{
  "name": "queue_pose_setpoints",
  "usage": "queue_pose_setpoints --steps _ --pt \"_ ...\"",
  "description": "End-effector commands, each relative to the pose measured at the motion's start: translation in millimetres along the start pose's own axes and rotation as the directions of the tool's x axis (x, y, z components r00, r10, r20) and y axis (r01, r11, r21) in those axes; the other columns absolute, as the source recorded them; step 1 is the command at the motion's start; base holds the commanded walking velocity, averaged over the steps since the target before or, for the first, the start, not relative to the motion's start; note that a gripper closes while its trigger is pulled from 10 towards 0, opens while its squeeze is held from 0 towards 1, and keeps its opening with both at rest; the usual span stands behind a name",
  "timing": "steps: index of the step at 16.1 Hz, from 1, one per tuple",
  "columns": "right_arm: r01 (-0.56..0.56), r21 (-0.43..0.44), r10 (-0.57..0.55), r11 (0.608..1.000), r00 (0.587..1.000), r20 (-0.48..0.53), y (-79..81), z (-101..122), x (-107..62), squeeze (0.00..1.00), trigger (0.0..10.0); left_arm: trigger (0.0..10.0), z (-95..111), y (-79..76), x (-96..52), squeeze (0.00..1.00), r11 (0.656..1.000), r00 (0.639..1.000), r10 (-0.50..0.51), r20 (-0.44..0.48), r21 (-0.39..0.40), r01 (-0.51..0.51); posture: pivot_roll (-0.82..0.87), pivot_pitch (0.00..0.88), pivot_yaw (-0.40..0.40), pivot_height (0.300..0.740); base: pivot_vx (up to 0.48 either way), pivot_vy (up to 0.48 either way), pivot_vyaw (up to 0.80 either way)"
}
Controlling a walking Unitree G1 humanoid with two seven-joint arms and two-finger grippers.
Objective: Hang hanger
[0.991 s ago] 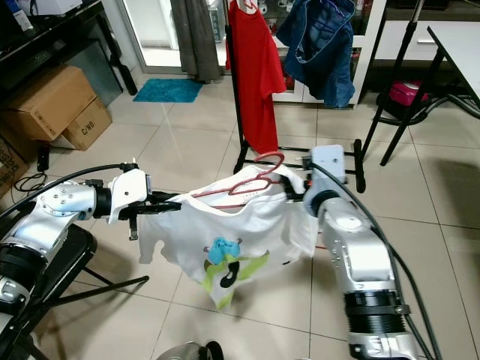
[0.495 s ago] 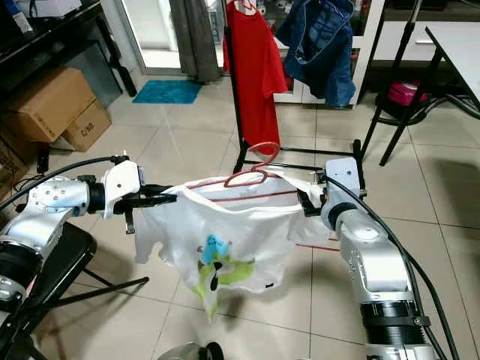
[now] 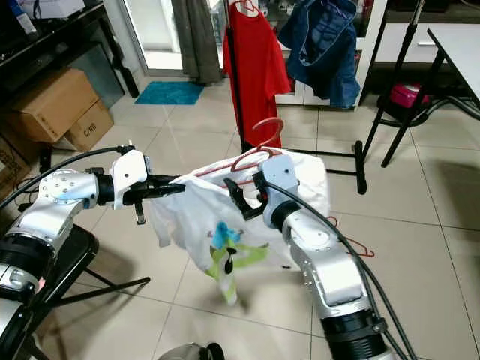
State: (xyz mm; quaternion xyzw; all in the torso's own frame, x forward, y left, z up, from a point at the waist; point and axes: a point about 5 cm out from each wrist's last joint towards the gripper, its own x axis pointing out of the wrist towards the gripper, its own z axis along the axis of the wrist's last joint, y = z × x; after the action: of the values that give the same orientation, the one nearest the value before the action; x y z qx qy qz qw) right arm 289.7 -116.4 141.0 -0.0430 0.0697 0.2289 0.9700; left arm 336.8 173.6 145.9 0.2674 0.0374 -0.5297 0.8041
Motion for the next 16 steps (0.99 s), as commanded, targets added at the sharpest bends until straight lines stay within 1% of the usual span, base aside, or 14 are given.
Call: queue_pose_setpoints --steps 1,2,3,4,5,6,7,9,10,12,13,14,15,16 --pt "0.013 -0.003 -0.013 1.000 0.999 0.030 -4.2 4.9 -2.9 0.00 10.0 0.0 4.1 8.4 -9.8 0.00 0.999 0.999 0.035 0.027 0.006 -0.035 -0.15 0.000 0.195 0.740 0.000 0.000 0.00" --pt "0.065 -0.033 -0.064 0.997 0.997 0.033 -22.3 8.2 -10.1 0.00 10.0 0.0 2.8 9.5 -15.5 0.00 1.000 0.999 0.025 0.027 0.004 -0.025 -0.15 0.000 0.192 0.740 0.000 0.000 0.00" --pt "0.069 -0.073 -0.067 0.995 0.997 0.032 -39.8 12.3 -22.3 0.00 10.0 0.0 0.3 11.7 -22.7 0.00 1.000 1.000 0.019 0.012 0.006 -0.019 -0.15 0.000 0.190 0.740 0.000 0.000 0.00" --pt "0.047 -0.089 -0.044 0.995 0.999 0.031 -43.5 13.6 -27.1 0.00 10.0 0.0 -0.2 12.8 -25.0 0.00 1.000 1.000 0.019 0.008 0.006 -0.019 -0.15 0.000 0.190 0.740 0.000 0.000 0.00" --pt "-0.019 -0.150 0.023 0.988 1.000 0.020 -49.5 15.4 -38.3 0.00 10.0 0.0 1.2 14.2 -28.4 0.00 1.000 1.000 0.005 0.021 0.002 -0.005 -0.16 0.000 0.192 0.740 0.000 0.000 0.00" --pt "-0.054 -0.191 0.057 0.980 0.998 0.010 -54.7 16.7 -46.0 0.00 10.0 0.0 3.2 14.2 -30.3 0.00 1.000 0.999 -0.015 0.042 -0.005 0.016 -0.16 0.000 0.192 0.740 0.000 0.000 0.00" --pt "-0.111 -0.247 0.114 0.963 0.993 -0.003 -66.0 21.0 -58.5 0.00 10.0 0.0 6.6 13.0 -33.7 0.00 0.998 0.995 -0.065 0.079 -0.006 0.066 -0.17 0.000 0.190 0.740 0.000 0.000 0.00" --pt "-0.185 -0.262 0.189 0.947 0.982 -0.010 -70.5 25.1 -65.0 0.00 10.0 0.0 7.9 11.8 -36.0 0.00 0.995 0.990 -0.098 0.100 -0.005 0.099 -0.17 0.000 0.186 0.740 0.000 0.000 0.00" --pt "-0.257 -0.271 0.262 0.927 0.965 -0.018 -70.4 28.9 -65.9 0.00 10.0 0.0 8.8 9.9 -36.9 0.00 0.991 0.984 -0.134 0.118 -0.002 0.135 -0.17 0.000 0.184 0.740 0.000 0.000 0.00" --pt "-0.301 -0.289 0.309 0.909 0.951 -0.018 -76.8 35.6 -59.4 0.00 10.0 0.0 11.5 6.6 -36.4 0.00 0.981 0.972 -0.191 0.135 0.007 0.191 -0.17 0.000 0.172 0.740 0.000 0.000 0.00" --pt "-0.337 -0.303 0.346 0.891 0.938 -0.027 -78.1 38.6 -56.7 0.00 10.0 0.0 12.9 6.6 -36.6 0.00 0.980 0.970 -0.200 0.139 0.012 0.201 -0.17 0.000 0.172 0.740 0.000 0.000 0.00" --pt "-0.393 -0.309 0.403 0.866 0.914 -0.034 -75.3 41.4 -55.1 0.00 10.0 0.0 14.1 6.6 -37.3 0.00 0.979 0.968 -0.206 0.147 0.015 0.206 -0.17 0.000 0.171 0.740 0.000 0.000 0.00" --pt "-0.481 -0.315 0.492 0.818 0.869 -0.048 -68.3 44.5 -51.7 0.00 10.0 0.0 15.6 5.8 -37.4 0.00 0.975 0.962 -0.220 0.160 0.018 0.220 -0.16 0.000 0.169 0.740 0.000 0.000 0.00" --pt "-0.531 -0.312 0.540 0.788 0.839 -0.065 -62.8 44.5 -50.2 0.00 10.0 0.0 16.1 6.2 -37.1 0.00 0.977 0.963 -0.214 0.165 0.019 0.214 -0.16 0.000 0.169 0.740 0.000 0.000 0.00"
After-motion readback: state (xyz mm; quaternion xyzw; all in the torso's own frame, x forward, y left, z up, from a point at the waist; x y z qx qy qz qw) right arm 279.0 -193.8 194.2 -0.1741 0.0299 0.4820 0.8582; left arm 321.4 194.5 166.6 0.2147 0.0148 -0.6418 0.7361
